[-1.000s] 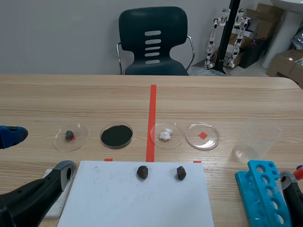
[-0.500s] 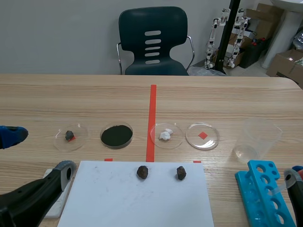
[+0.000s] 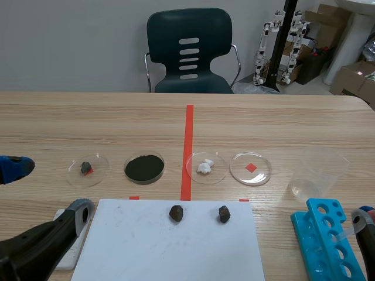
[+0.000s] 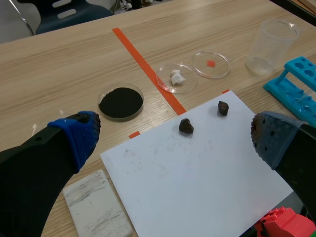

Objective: Pick up the dropper by the top with the right hand

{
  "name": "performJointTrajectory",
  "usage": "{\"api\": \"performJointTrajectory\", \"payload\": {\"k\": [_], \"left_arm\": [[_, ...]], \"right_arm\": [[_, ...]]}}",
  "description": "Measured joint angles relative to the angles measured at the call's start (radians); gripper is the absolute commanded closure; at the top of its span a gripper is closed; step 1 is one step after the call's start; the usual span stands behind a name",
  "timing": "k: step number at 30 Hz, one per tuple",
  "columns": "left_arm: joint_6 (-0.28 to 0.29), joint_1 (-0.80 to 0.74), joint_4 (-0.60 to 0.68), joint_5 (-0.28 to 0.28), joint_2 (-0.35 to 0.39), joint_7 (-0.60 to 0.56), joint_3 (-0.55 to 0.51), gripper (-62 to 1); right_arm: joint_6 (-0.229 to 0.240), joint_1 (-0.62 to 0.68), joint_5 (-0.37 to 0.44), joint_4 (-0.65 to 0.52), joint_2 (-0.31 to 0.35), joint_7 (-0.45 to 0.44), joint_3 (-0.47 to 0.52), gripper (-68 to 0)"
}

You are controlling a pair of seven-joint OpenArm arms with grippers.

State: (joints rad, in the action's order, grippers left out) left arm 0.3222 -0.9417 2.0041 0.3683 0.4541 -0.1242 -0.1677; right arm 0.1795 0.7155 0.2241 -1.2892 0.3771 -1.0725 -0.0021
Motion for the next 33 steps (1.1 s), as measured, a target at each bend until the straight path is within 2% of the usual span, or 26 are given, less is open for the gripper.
{"api": "performJointTrajectory", "payload": {"k": [7,12,28,33], "left_arm": [[0.000,0.000,0.000,0.000,0.000,0.000,0.000,-62.3],[0.000,0.000,0.000,0.000,0.000,0.000,0.000,-62.3],[0.000,0.000,0.000,0.000,0.000,0.000,0.000,-62.3],[0.000,0.000,0.000,0.000,0.000,0.000,0.000,-62.3]], "right_arm": [[0.000,0.004,0.001,-0.005,0.000,0.012,0.000,-4.8],[0.000,0.053,0.004,-0.058,0.003,0.034,0.003,-4.9],[0.000,0.239,0.038,-0.340,0.003,0.172,0.140,-4.9],[0.000,0.274,0.085,-0.429,0.003,0.251,0.197,-4.9]]}}
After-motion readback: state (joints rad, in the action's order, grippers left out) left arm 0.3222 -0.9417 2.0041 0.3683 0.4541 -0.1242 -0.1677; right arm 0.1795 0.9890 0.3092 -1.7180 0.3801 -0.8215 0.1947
